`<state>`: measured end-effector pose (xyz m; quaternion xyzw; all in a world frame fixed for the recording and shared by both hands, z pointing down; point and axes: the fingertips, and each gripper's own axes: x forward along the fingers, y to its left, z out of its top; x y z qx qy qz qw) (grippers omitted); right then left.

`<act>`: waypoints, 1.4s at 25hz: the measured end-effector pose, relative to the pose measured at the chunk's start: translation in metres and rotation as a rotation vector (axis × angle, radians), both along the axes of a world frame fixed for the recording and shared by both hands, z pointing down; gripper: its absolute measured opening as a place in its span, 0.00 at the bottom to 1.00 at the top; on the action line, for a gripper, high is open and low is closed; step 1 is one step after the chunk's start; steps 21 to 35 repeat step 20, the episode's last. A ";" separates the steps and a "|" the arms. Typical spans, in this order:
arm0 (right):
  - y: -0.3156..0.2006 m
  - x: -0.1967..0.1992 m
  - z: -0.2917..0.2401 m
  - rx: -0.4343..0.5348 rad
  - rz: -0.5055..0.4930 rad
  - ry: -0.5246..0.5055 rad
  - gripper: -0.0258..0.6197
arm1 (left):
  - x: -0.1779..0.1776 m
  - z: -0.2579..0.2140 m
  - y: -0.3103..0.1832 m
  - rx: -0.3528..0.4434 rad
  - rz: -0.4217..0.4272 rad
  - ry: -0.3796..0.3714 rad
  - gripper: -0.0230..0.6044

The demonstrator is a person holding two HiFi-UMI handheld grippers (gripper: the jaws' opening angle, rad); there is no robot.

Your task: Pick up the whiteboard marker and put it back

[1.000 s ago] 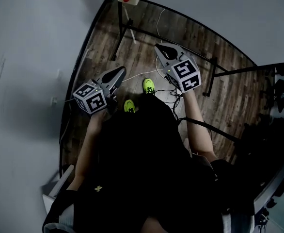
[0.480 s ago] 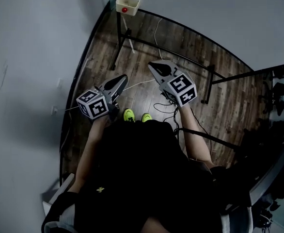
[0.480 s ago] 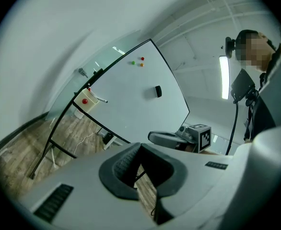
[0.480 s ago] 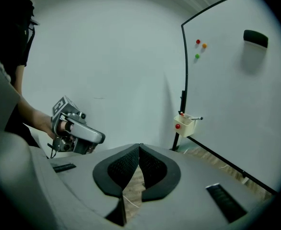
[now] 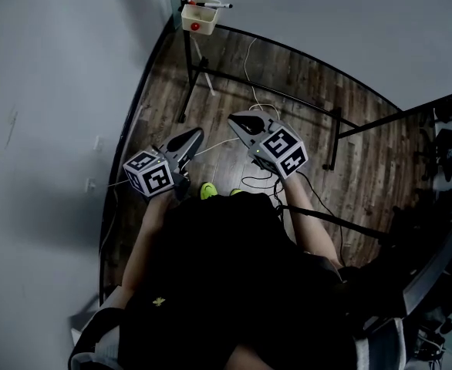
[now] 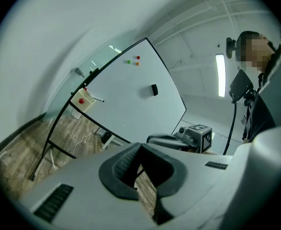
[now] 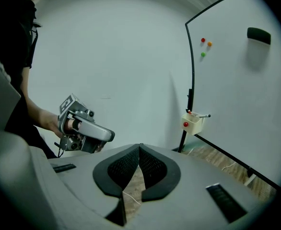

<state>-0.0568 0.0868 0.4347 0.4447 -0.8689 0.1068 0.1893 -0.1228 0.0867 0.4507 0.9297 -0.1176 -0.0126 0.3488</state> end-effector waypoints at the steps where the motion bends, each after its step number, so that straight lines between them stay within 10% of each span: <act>1: 0.001 -0.001 0.001 -0.002 0.000 0.002 0.05 | -0.001 0.000 0.000 0.000 -0.003 0.002 0.07; 35: 0.011 0.005 -0.003 -0.020 -0.002 -0.016 0.05 | 0.031 0.000 0.027 -0.017 0.004 0.040 0.07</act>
